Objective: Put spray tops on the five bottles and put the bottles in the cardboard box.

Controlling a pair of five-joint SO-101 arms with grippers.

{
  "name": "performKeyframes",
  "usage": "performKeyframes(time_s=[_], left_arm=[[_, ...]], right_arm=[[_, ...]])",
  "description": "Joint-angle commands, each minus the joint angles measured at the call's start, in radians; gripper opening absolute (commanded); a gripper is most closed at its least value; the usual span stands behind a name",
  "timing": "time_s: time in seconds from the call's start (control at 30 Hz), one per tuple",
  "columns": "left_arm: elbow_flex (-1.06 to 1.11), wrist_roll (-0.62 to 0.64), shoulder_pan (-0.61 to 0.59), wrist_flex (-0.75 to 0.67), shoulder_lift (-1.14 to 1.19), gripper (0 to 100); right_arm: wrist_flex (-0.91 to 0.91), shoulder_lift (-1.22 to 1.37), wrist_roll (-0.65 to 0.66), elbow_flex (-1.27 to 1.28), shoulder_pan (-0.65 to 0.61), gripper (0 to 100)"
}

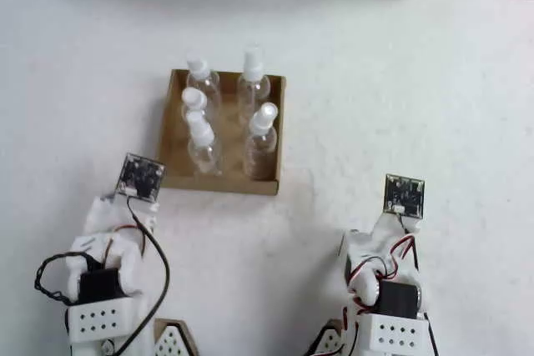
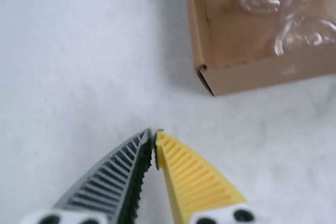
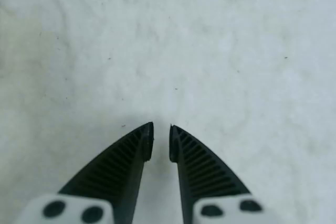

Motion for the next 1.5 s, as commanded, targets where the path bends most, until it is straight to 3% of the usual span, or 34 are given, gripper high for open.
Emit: performKeyframes(time_s=[0.0,0.17,1.47], left_arm=[[-0.005,-0.008,-0.008,0.37,-0.145,2],[-0.008,-0.003,-0.007,0.437,-0.246,2],[-0.008,-0.003,-0.007,0.436,-0.242,2]], right_arm=[[0.005,-0.013,-0.002,0.005,0.002,1.7],[0.005,-0.012,-0.002,0.005,0.002,1.7],[0.005,-0.012,-0.002,0.005,0.007,1.7]])
